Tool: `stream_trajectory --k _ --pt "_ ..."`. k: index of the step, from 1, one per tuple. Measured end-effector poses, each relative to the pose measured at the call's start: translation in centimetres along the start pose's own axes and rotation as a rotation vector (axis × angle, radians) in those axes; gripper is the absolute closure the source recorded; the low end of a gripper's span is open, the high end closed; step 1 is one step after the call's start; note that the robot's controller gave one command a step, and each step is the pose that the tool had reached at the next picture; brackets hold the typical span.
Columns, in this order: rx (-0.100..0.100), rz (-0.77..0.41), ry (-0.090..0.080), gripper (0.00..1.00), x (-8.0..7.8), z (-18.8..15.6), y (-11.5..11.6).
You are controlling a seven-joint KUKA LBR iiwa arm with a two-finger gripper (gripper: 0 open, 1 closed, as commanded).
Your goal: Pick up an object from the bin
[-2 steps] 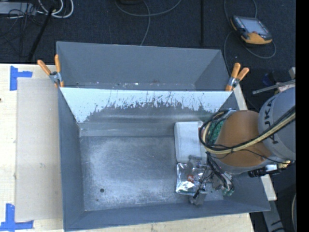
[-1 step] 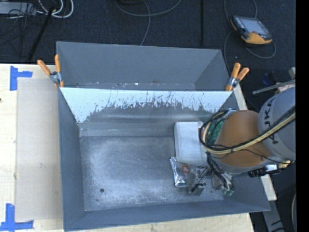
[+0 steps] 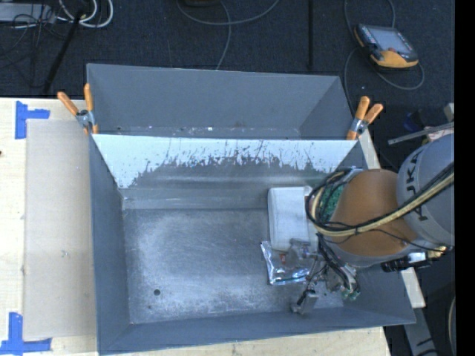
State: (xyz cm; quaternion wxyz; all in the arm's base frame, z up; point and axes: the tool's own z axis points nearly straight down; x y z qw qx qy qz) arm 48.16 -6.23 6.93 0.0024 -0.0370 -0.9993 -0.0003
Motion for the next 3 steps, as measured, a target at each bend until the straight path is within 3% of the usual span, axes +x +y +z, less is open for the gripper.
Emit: stream_trajectory --k 1,2,3 --pt "-0.001 0.043 0.007 0.0 -1.9 0.0 0.7" --pt "-0.001 0.043 -0.001 1.0 -2.1 0.0 0.6" --pt "0.0 0.045 -0.011 1.0 0.3 -13.1 0.5"
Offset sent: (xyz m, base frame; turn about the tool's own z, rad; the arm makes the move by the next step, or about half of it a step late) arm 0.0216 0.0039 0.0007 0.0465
